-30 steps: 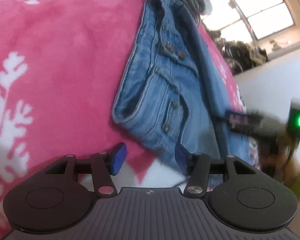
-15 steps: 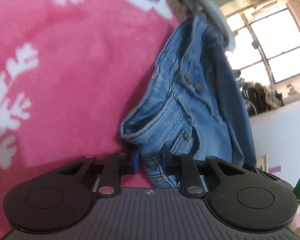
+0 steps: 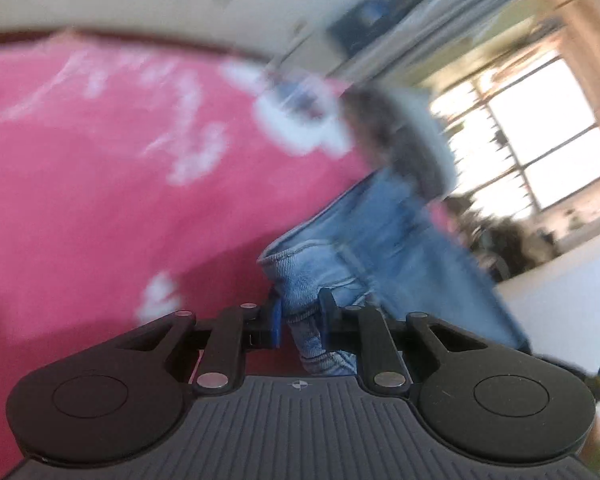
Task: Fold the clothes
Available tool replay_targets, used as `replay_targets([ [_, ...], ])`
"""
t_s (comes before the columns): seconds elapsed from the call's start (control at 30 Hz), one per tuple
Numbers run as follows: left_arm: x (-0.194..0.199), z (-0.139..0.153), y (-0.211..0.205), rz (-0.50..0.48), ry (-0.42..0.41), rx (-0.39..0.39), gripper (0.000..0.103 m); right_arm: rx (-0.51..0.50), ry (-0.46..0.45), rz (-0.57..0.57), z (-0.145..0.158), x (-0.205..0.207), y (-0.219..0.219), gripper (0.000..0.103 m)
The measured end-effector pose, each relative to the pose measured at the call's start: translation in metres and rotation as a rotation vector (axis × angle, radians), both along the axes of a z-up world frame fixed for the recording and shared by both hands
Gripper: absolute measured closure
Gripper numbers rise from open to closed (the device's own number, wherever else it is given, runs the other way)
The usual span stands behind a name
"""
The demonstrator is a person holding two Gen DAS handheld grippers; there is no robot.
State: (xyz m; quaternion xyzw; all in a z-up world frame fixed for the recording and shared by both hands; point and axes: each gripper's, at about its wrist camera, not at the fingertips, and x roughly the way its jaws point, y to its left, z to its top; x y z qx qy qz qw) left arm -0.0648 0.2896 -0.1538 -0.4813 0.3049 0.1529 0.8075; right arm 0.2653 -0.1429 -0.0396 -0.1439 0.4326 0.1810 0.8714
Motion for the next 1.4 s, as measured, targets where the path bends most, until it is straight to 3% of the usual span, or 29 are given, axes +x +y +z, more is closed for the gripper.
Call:
replay_targets([
  [0.03, 0.000, -0.010, 0.000, -0.012, 0.021, -0.020, 0.086, -0.016, 0.045, -0.044, -0.013, 0.015, -0.003, 0.050],
  [0.07, 0.001, -0.015, 0.000, -0.019, 0.032, -0.026, 0.086, -0.031, 0.074, -0.075, -0.023, 0.025, -0.004, 0.044],
  [0.17, 0.003, -0.020, -0.002, -0.037, 0.045, -0.016, 0.082, -0.072, 0.110, -0.117, -0.041, 0.039, -0.001, 0.041],
  [0.27, 0.005, -0.025, 0.001, -0.054, 0.049, -0.032, 0.073, -0.132, 0.027, -0.033, -0.025, 0.025, 0.018, 0.039],
  [0.4, 0.005, -0.033, 0.002, -0.065, 0.047, -0.064, 0.067, -0.234, -0.184, 0.114, 0.012, -0.006, 0.044, 0.032],
  [0.5, 0.002, -0.034, 0.001, -0.053, 0.039, -0.078, 0.066, -0.178, -0.267, 0.172, 0.032, -0.025, 0.060, 0.032],
  [0.6, 0.000, -0.032, -0.001, -0.033, 0.044, -0.072, 0.067, -0.022, -0.210, 0.330, 0.034, -0.050, 0.096, 0.035],
  [0.77, -0.016, -0.001, -0.010, 0.016, 0.057, 0.103, 0.066, 0.049, -0.131, 0.615, 0.000, -0.090, 0.188, 0.044],
  [0.87, -0.023, 0.019, -0.010, 0.023, 0.015, 0.175, 0.064, 0.075, -0.109, 0.688, -0.022, -0.088, 0.229, 0.047],
  [0.93, -0.008, 0.024, -0.008, -0.032, -0.019, 0.139, 0.063, 0.080, -0.103, 0.701, -0.035, -0.081, 0.251, 0.048],
  [1.03, 0.030, 0.017, -0.009, -0.132, -0.091, 0.013, 0.062, 0.085, -0.072, 0.713, -0.049, -0.072, 0.275, 0.048],
  [1.1, 0.054, 0.006, -0.013, -0.166, -0.083, -0.031, 0.062, 0.067, -0.057, 0.718, -0.059, -0.068, 0.287, 0.048],
  [1.23, 0.083, -0.022, -0.023, -0.167, 0.024, -0.005, 0.064, 0.020, 0.001, 0.713, -0.083, -0.066, 0.289, 0.048],
  [1.4, 0.086, -0.027, -0.025, -0.122, 0.013, -0.001, 0.063, 0.016, -0.013, 0.707, -0.087, -0.068, 0.282, 0.048],
])
